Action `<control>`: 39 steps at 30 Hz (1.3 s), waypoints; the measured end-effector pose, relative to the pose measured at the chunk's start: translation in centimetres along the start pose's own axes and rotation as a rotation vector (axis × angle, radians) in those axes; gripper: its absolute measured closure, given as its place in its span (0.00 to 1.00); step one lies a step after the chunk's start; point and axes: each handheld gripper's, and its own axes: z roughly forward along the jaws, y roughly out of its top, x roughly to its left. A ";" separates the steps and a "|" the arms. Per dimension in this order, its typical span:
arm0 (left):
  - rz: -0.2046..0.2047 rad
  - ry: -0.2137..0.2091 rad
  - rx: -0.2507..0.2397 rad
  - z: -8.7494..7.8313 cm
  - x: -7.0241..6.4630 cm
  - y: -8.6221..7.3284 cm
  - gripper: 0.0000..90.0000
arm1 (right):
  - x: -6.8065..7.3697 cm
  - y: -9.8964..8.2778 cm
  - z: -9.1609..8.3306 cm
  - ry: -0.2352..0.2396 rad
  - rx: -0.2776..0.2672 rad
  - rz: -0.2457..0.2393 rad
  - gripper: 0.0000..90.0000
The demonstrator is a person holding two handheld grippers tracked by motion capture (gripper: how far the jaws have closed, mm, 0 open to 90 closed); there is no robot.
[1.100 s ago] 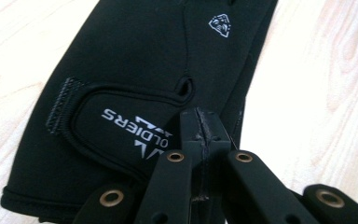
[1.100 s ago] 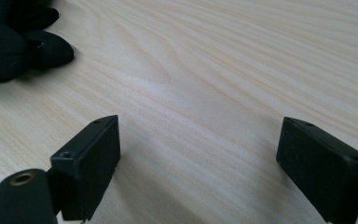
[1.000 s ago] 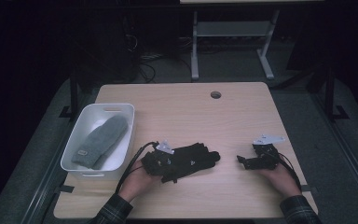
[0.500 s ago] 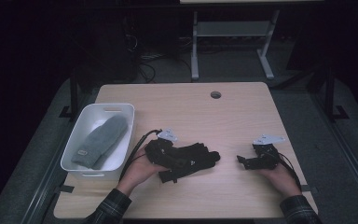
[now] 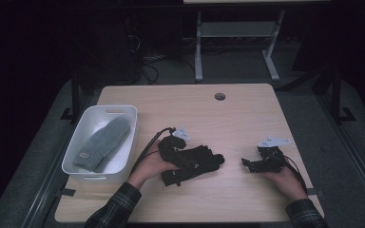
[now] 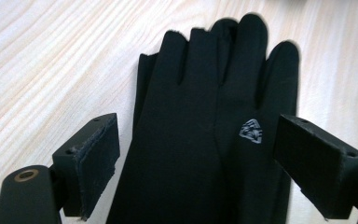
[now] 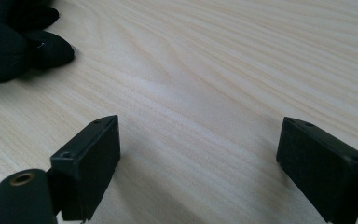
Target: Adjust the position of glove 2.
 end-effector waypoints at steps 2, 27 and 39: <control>-0.006 0.011 0.007 0.5 0.3 -0.1 0.15 | 0.0 0.0 0.0 0.000 0.000 0.000 0.15; 0.059 -0.072 0.069 1.7 0.0 -1.1 0.52 | 0.0 0.0 0.0 0.000 -0.001 0.000 0.15; -0.012 -0.148 0.061 1.4 0.8 -1.2 0.79 | 0.0 0.0 0.0 0.001 0.001 -0.002 0.15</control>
